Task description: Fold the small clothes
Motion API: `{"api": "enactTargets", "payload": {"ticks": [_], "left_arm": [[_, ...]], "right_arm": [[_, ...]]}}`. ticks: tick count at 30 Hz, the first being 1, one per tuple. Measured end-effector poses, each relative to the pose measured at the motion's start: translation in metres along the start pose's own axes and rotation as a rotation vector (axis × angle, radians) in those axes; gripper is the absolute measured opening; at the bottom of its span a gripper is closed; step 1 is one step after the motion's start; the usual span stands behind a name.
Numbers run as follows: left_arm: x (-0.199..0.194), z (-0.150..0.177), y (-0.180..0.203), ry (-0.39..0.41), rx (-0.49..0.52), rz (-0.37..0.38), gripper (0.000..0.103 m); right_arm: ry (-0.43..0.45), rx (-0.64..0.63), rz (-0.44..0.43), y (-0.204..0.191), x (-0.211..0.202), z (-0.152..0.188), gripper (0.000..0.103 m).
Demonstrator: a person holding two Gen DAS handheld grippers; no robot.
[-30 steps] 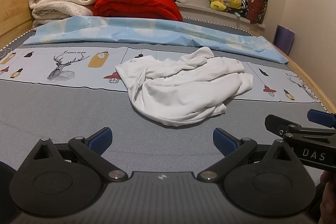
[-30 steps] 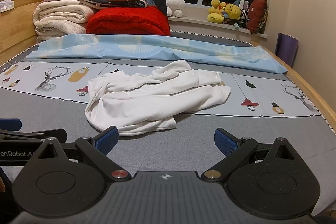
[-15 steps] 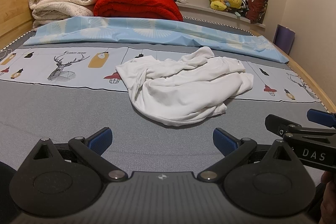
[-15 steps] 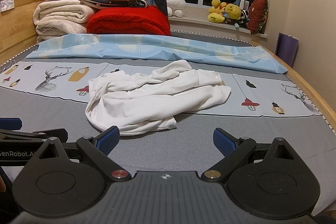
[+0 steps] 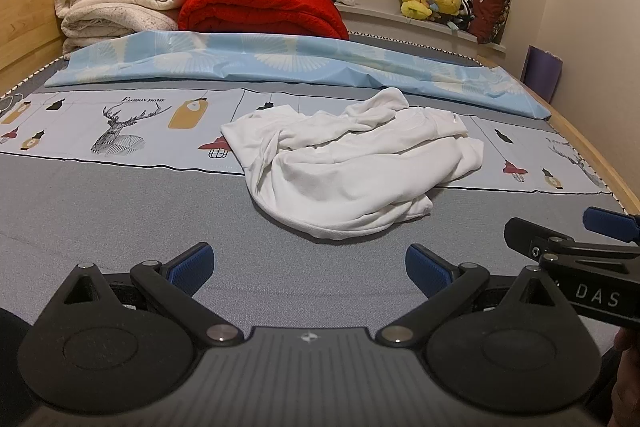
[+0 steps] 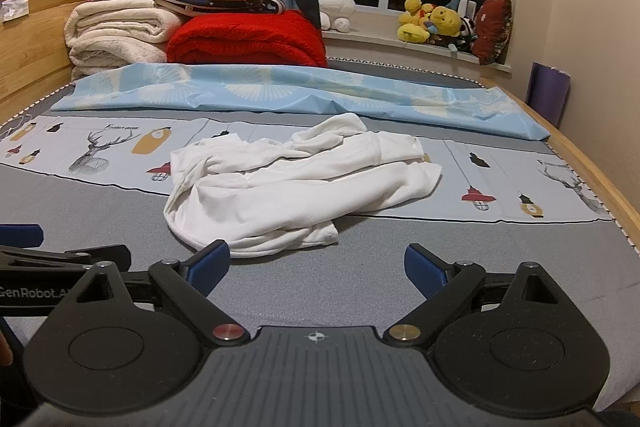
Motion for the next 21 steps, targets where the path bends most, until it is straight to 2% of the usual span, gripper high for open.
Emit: {"api": "enactTargets", "payload": {"ticks": [6,8,9,10,11,12,13,14,15,18,21], "left_arm": [[-0.003,0.001,0.002,0.021,0.024,0.007,0.102],[-0.005,0.000,0.006,0.038,0.038,0.008,0.100],[-0.006,-0.001,0.006,0.047,0.040,0.002,0.096],[-0.007,-0.002,0.008,0.058,0.049,0.004,0.093],[-0.008,-0.003,0.008,0.067,0.061,0.006,0.081],[-0.006,-0.003,0.010,0.067,0.073,0.006,0.066],[-0.004,-0.003,0.010,0.061,0.084,0.005,0.059],[-0.002,-0.002,0.009,0.052,0.089,0.007,0.048],[0.001,-0.001,0.008,0.041,0.088,0.011,0.041],[0.017,-0.003,0.007,-0.004,0.078,0.037,0.035],[0.038,-0.010,0.009,-0.029,0.081,0.034,0.035]], "right_arm": [[0.023,0.036,-0.019,0.000,-0.005,-0.002,0.084],[0.025,0.054,-0.020,0.003,-0.005,-0.003,0.077],[0.032,0.063,-0.014,0.007,-0.005,-0.006,0.075],[0.035,0.067,0.000,0.011,-0.005,-0.007,0.065],[0.039,0.074,0.010,0.019,-0.005,-0.012,0.052],[0.054,0.084,0.015,0.027,-0.007,-0.018,0.047],[0.081,0.095,0.025,0.034,-0.009,-0.025,0.040],[0.117,0.112,0.027,0.042,-0.012,-0.034,0.036],[0.153,0.119,0.023,0.051,-0.012,-0.045,0.035],[0.211,0.052,0.018,0.071,0.001,-0.077,0.035],[0.200,0.023,0.029,0.095,0.029,-0.088,0.035]]}}
Point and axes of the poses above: each gripper's, at about its wrist camera, not at the fingertips, and x roughly the way its jaws point, y to its right, z to its underside, the point moved 10 cm from there along x, roughly the way its jaws point, and after that the axes turned 5 degrees about -y, right-handed, at the moved point
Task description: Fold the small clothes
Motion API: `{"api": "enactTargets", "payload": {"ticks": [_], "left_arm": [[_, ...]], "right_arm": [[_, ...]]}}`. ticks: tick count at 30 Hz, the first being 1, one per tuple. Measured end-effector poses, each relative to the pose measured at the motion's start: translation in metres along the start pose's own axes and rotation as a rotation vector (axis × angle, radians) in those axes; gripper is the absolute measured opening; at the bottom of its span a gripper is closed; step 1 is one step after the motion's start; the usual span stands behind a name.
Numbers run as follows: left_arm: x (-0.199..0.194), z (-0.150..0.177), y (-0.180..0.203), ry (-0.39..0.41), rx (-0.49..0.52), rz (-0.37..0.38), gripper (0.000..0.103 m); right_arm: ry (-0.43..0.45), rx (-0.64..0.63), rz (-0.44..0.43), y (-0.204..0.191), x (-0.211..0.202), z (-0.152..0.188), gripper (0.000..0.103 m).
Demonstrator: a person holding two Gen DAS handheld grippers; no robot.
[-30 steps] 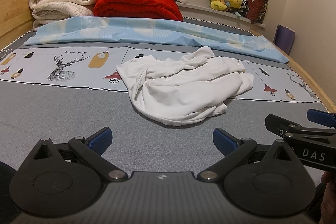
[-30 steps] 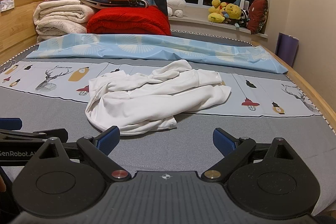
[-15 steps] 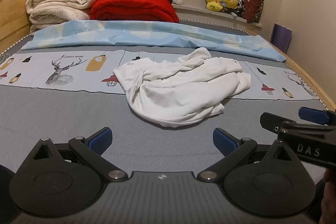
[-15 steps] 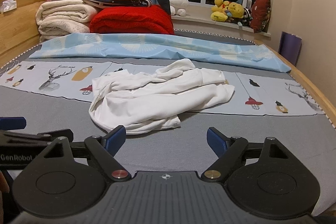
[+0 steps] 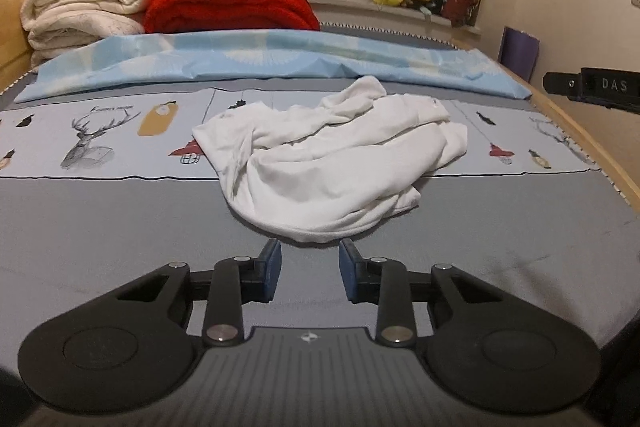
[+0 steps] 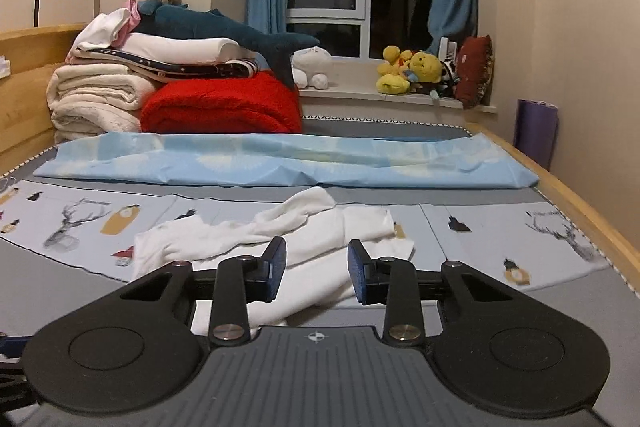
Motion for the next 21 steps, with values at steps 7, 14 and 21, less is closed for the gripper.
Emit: {"api": "enactTargets", "payload": {"ticks": [7,14,21], "left_arm": [[0.096,-0.005,-0.008,-0.140,-0.140,0.021,0.038],[0.180,-0.004,-0.016,-0.201,-0.425,0.095,0.072],[0.174,-0.036,-0.016,-0.215,-0.293,0.145,0.014]], "right_arm": [[-0.157,0.128,-0.036,0.020,0.044,0.034,0.037],[-0.185,0.191,-0.047,0.034,0.059,0.037,0.043],[-0.191,0.233,0.016,0.055,0.065,0.036,0.045]]}}
Point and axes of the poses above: each gripper's, at about its wrist camera, not at the fingertips, and x roughly the way its jaws point, y to its right, z to its underside, the point moved 10 cm from there along x, roughly the way its jaws point, and after that the axes turned 5 degrees about -y, right-handed, at the moved point
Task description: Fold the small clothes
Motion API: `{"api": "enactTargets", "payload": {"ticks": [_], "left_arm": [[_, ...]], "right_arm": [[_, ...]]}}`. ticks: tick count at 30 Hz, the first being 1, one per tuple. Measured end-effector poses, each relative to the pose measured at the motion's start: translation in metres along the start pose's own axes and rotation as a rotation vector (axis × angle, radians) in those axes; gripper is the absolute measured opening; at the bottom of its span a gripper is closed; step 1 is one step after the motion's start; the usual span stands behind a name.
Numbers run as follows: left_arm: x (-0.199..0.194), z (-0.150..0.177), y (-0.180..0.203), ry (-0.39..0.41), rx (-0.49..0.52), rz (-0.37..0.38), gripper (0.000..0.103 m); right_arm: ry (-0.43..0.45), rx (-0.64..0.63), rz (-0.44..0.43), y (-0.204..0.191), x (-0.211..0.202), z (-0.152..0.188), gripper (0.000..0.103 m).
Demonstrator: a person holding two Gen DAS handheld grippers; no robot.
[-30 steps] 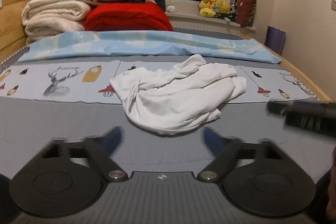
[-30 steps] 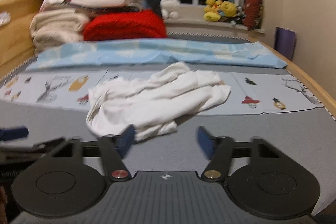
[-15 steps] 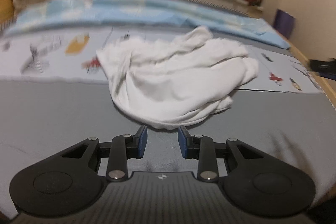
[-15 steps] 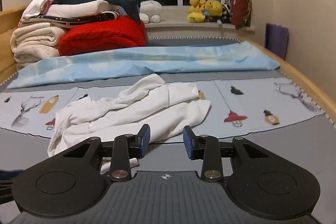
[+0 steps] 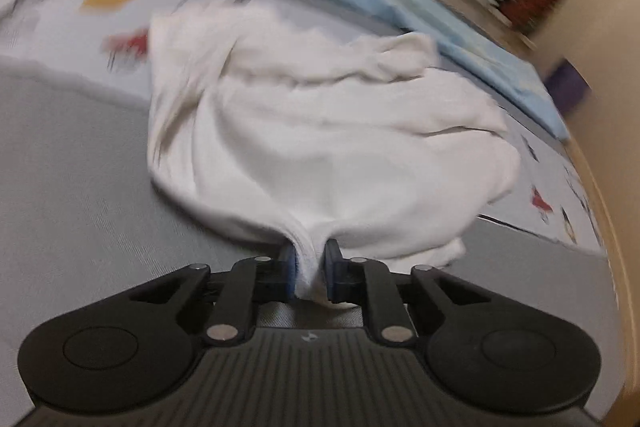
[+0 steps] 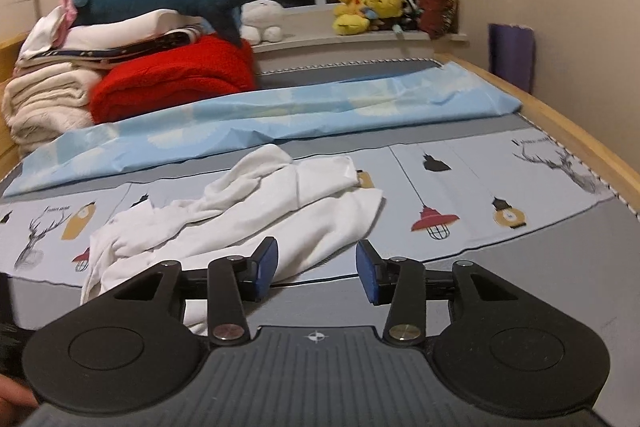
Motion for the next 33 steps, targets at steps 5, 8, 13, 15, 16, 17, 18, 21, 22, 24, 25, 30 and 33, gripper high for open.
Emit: {"api": "enactTargets", "payload": {"ticks": [5,8,13,15,16,17,18,21,22,24,25,30,33], "left_arm": [[-0.100,-0.046,-0.024,0.091,0.216,0.092,0.003],[-0.155,-0.078,-0.101,0.211,0.146,-0.003,0.000],[-0.162,-0.073,-0.197,0.214,-0.140,-0.032,0.005],[-0.138,-0.053,-0.190,0.068,-0.149,0.007,0.023],[-0.126,-0.045,-0.180,0.004,-0.123,0.029,0.026],[-0.116,-0.038,-0.165,-0.047,-0.070,0.045,0.033],[-0.108,-0.036,-0.156,-0.071,-0.027,0.046,0.041],[-0.081,-0.023,-0.128,-0.141,0.073,0.038,0.054],[-0.072,-0.020,-0.125,-0.166,0.083,0.037,0.054],[-0.052,-0.012,-0.120,-0.221,0.091,0.028,0.054],[-0.039,-0.011,-0.124,-0.239,0.090,0.018,0.054],[-0.015,-0.005,-0.123,-0.289,0.052,0.021,0.054],[-0.004,-0.003,-0.121,-0.320,0.036,0.015,0.054]], "right_arm": [[-0.003,0.030,-0.001,-0.001,0.006,-0.002,0.045],[-0.007,0.013,-0.010,-0.007,0.010,-0.001,0.040],[-0.071,-0.005,-0.016,-0.018,0.037,0.004,0.039],[-0.098,-0.023,-0.009,-0.023,0.052,0.006,0.039],[-0.109,-0.039,-0.004,-0.024,0.062,0.006,0.039],[-0.116,-0.054,0.005,-0.025,0.070,0.006,0.039],[-0.120,-0.065,0.018,-0.024,0.080,0.005,0.039],[-0.134,-0.065,0.040,-0.013,0.110,0.004,0.039],[-0.146,-0.056,0.044,-0.008,0.120,0.005,0.039],[-0.161,-0.040,0.040,0.001,0.139,0.006,0.040],[-0.167,-0.038,0.035,0.006,0.148,0.006,0.043],[-0.213,-0.020,0.016,0.027,0.198,0.010,0.051],[-0.261,0.011,-0.005,0.036,0.227,0.020,0.051]]}}
Point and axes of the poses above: each gripper's, at about its wrist camera, not at the fingertips, and x roughly the way its jaws point, y to its right, z to its underside, the point moved 10 cm from there along x, roughly the way its jaws point, and after that the axes turned 5 degrees about -y, right-handed, at the moved point
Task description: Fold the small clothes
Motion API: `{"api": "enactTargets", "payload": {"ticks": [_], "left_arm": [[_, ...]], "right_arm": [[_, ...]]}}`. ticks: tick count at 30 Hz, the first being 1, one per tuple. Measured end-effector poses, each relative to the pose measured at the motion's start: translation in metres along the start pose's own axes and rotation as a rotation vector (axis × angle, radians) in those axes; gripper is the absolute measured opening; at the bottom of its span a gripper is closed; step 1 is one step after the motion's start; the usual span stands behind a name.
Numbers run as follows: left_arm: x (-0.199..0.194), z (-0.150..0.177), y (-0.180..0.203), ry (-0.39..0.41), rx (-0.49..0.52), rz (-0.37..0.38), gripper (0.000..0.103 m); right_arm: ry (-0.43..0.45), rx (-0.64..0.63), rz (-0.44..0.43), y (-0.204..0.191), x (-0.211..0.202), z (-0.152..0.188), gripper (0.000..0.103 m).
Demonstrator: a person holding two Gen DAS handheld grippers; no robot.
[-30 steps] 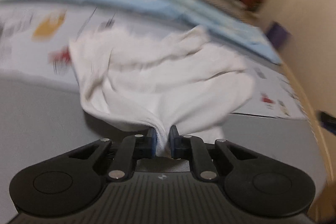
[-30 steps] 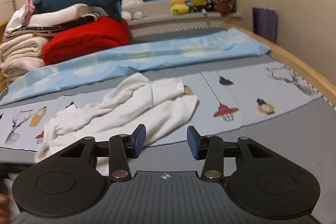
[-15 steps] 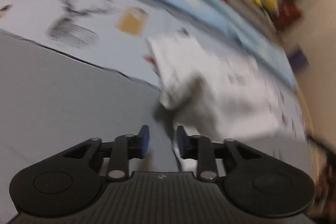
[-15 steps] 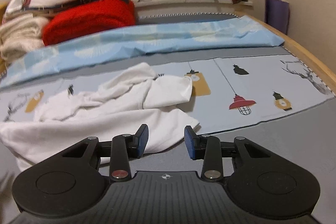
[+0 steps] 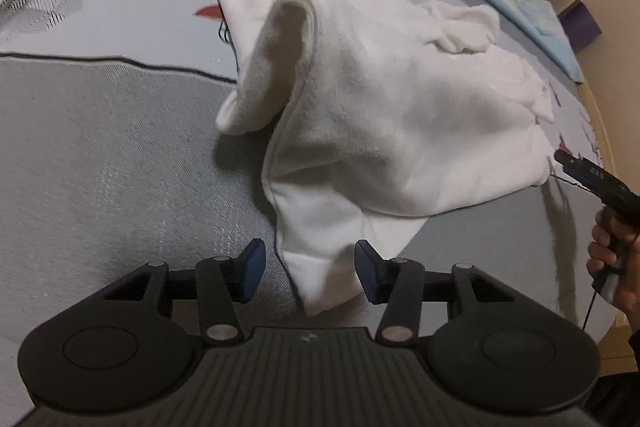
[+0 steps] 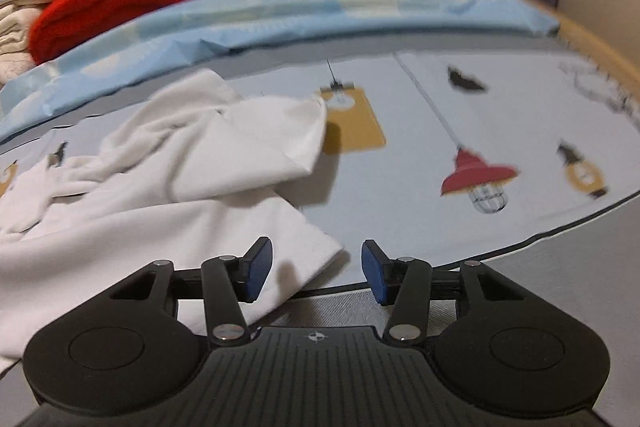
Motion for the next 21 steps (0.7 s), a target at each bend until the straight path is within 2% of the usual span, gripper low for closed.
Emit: {"api": "enactTargets", "payload": {"ticks": [3,4,5,6,7,8,10,11,12,14,15,18,20,21], "left_arm": [[0.003,0.001,-0.001,-0.017,0.009,-0.030,0.052],[0.004,-0.002,0.001,-0.012,0.009,-0.041,0.052],[0.005,-0.004,0.002,-0.002,0.005,-0.059,0.044],[0.006,-0.007,0.002,0.004,0.002,-0.084,0.027],[0.007,-0.009,0.002,0.005,0.004,-0.100,0.017],[0.008,-0.011,0.005,0.006,0.007,-0.112,0.007],[0.001,-0.021,0.012,0.053,0.019,-0.125,0.006],[-0.005,-0.029,0.015,0.093,0.032,-0.136,0.005],[-0.019,-0.041,0.017,0.165,0.045,-0.159,0.005],[-0.057,-0.065,0.017,0.345,0.032,-0.175,0.005],[-0.085,-0.077,0.015,0.469,-0.001,-0.164,0.004],[-0.145,-0.086,0.018,0.703,-0.053,-0.115,0.003],[-0.164,-0.082,0.019,0.747,-0.050,-0.070,0.003],[-0.165,-0.081,0.021,0.725,-0.040,-0.034,0.003]], "right_arm": [[-0.009,-0.062,-0.006,-0.008,0.017,0.003,0.051],[0.003,-0.101,0.004,-0.013,0.020,0.004,0.047],[0.010,-0.136,0.012,-0.017,0.021,0.003,0.034],[0.015,-0.170,0.002,-0.023,0.021,0.002,0.021],[0.017,-0.190,-0.018,-0.030,0.020,0.001,0.010],[0.039,-0.209,-0.033,-0.037,0.017,-0.003,0.009],[0.090,-0.233,-0.058,-0.052,0.004,-0.014,0.008],[0.121,-0.225,-0.063,-0.057,-0.006,-0.024,0.008],[0.154,-0.203,-0.065,-0.060,-0.016,-0.035,0.008],[0.224,-0.152,-0.082,-0.064,-0.045,-0.062,0.007],[0.267,-0.131,-0.093,-0.065,-0.064,-0.079,0.007],[0.418,-0.025,-0.142,-0.064,-0.134,-0.122,0.007],[0.499,0.049,-0.183,-0.058,-0.183,-0.131,0.007],[0.496,0.059,-0.176,-0.051,-0.196,-0.126,0.006]]}}
Point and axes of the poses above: each gripper's, at about its wrist camera, not at the fingertips, and x roughly the way its jaws point, y to its right, z to its underside, the point moved 10 cm from there along x, roughly the way its jaws point, and after that the axes turned 5 degrees about -y, right-handed, at the moved point
